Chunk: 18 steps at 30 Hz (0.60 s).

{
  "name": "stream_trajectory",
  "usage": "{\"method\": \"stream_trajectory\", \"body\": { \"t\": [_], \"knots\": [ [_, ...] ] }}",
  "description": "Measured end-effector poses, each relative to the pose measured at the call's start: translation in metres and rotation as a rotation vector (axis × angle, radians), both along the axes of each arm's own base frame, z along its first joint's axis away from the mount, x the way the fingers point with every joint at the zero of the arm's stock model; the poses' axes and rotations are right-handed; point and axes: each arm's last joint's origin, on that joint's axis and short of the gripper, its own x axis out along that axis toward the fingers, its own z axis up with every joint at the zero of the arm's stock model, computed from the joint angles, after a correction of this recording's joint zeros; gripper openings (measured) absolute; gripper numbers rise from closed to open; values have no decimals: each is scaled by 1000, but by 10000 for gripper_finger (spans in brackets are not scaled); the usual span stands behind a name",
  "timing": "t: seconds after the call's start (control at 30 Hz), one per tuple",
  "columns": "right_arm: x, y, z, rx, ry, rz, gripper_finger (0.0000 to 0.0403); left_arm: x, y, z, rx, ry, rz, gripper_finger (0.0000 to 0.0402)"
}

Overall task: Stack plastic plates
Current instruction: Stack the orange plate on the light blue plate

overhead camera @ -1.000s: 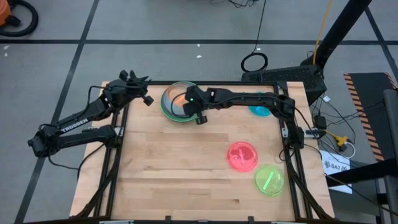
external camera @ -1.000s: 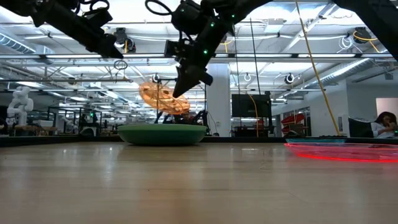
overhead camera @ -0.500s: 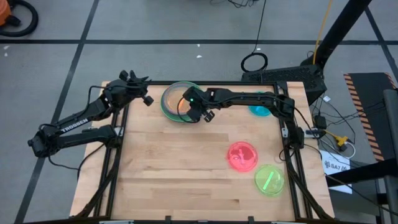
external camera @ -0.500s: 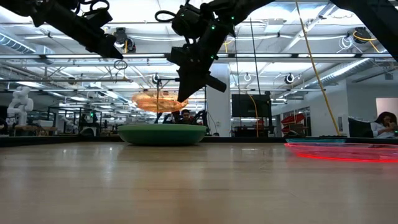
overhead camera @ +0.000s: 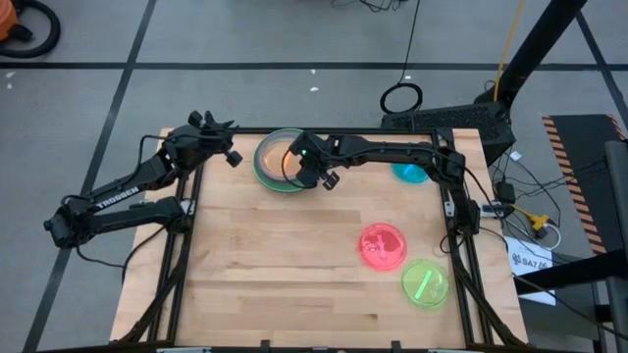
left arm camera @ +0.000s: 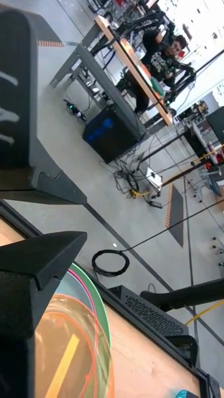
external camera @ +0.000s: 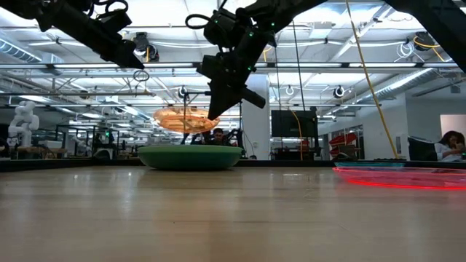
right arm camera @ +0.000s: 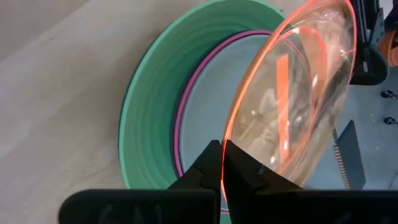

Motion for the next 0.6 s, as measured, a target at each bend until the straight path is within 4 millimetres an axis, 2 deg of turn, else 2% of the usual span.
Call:
{"method": "stream_trajectory", "body": {
  "t": [0.13, 0.37, 0.6],
  "knots": [
    [2, -1, -7, 3, 10, -1, 0, 0, 0, 0, 0, 0, 0, 88],
    [8, -4, -34, -51, 101, 12, 0, 0, 0, 0, 0, 3, 1, 88],
    [8, -4, -36, -59, 108, 28, 0, 0, 0, -1, -3, 9, 1, 88]
  ]
}}
